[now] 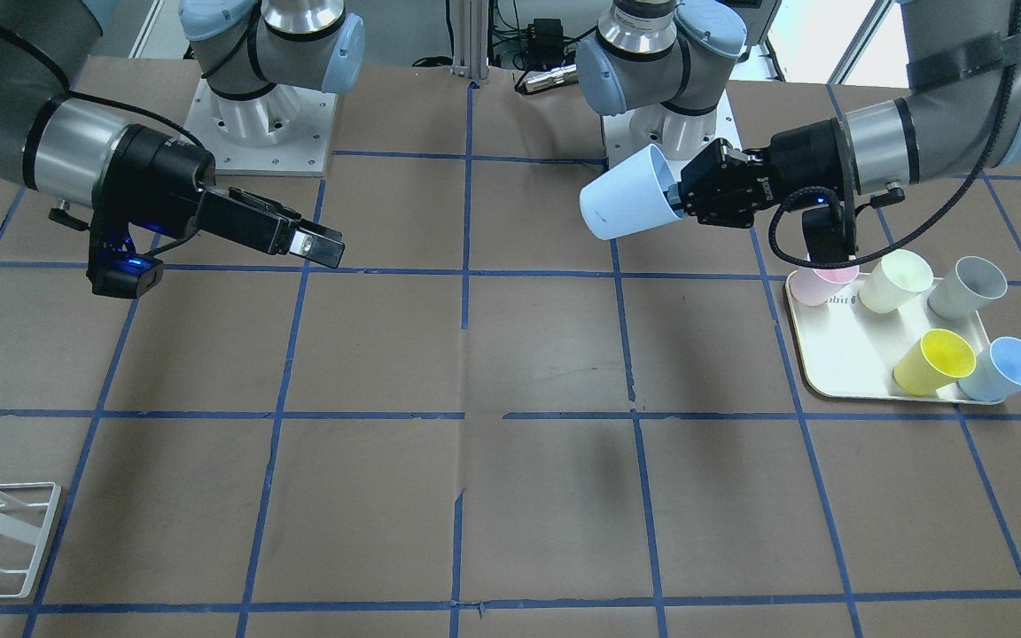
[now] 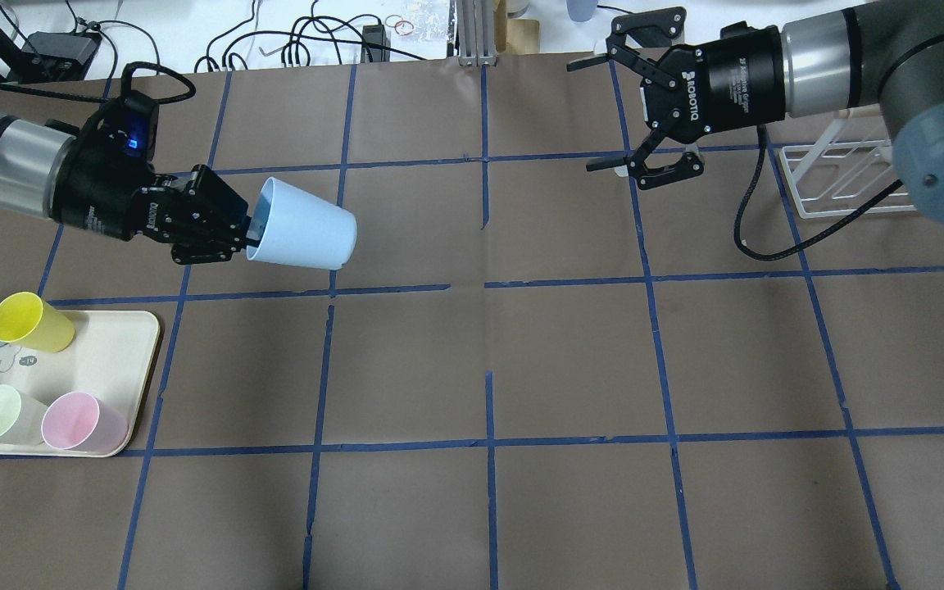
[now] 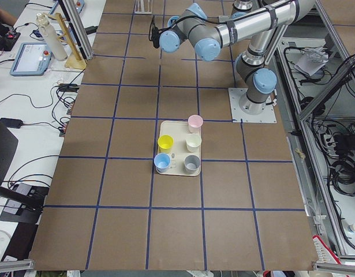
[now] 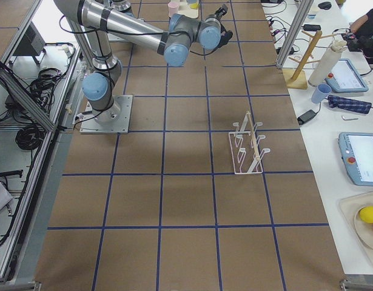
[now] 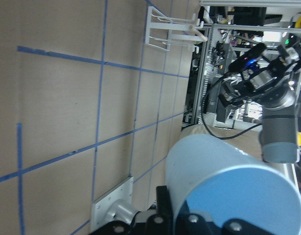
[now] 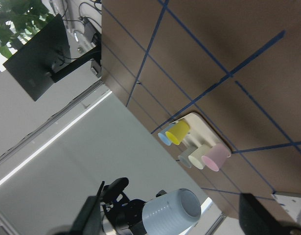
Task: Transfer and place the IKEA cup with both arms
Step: 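Lower the cup onto the white tray with the left gripper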
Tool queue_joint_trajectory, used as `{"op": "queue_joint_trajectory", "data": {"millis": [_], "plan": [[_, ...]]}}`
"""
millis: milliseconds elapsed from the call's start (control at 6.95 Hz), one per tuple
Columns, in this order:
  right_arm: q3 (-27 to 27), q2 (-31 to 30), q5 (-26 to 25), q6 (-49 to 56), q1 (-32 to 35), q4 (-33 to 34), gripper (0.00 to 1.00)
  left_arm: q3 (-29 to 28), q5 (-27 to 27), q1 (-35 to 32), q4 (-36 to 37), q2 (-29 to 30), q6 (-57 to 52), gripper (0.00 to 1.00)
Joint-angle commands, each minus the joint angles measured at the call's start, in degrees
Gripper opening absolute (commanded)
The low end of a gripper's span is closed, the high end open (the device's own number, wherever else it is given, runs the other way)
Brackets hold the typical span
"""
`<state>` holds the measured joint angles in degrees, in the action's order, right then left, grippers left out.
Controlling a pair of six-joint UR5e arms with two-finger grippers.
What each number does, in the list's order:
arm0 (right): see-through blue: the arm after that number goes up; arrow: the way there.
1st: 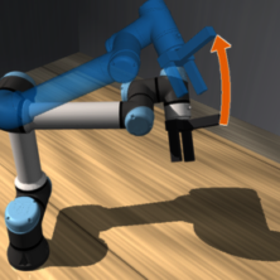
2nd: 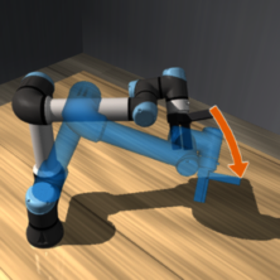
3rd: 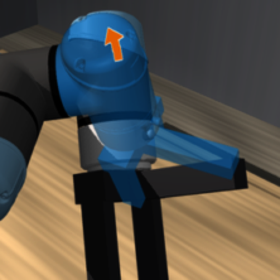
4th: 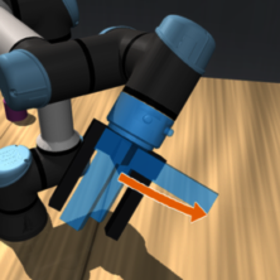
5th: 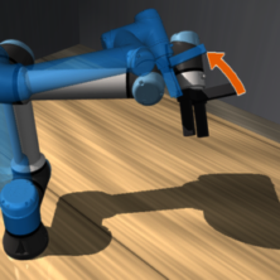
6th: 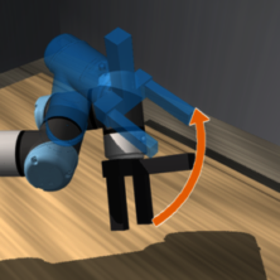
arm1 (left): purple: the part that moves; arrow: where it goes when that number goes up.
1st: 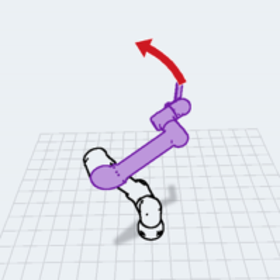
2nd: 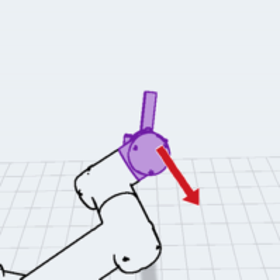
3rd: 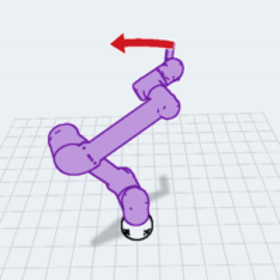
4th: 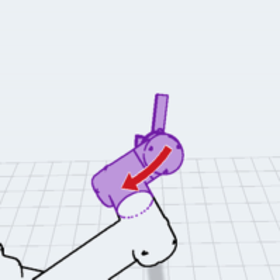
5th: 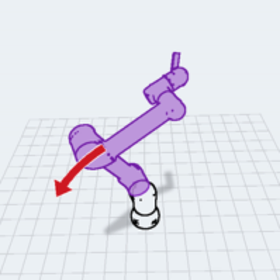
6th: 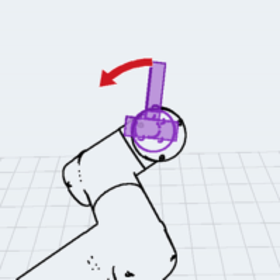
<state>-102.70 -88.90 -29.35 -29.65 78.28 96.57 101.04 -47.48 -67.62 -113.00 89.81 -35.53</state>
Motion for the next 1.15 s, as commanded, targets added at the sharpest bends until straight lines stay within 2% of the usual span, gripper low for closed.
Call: {"op": "queue_joint_trajectory", "data": {"millis": [0,288,432,575,719,1007], "plan": [[0.74,-4.43,-18.39,-0.05,0.38,-0.33,1.00,0.56,-18.61,0.73,14.51,0.89,4.06,0.00],[0.83,-7.24,-34.37,0.12,3.52,-0.42,1.00,1.17,-33.75,2.91,22.26,1.33,1.27,0.00],[0.84,-7.34,-45.51,0.56,7.99,-0.42,1.00,3.18,-34.17,8.41,25.61,2.55,-8.76,0.00],[1.10,-7.52,-53.62,1.00,11.69,-0.51,1.00,5.55,-33.91,12.82,31.99,4.57,-12.86,0.00],[1.27,-7.69,-56.66,3.61,12.77,-0.51,1.00,6.09,-34.17,13.56,38.49,7.55,-16.12,0.00],[2.06,-9.97,-63.08,19.03,12.26,-2.96,1.00,5.40,-34.43,15.92,43.90,12.74,-20.28,0.00]]}}
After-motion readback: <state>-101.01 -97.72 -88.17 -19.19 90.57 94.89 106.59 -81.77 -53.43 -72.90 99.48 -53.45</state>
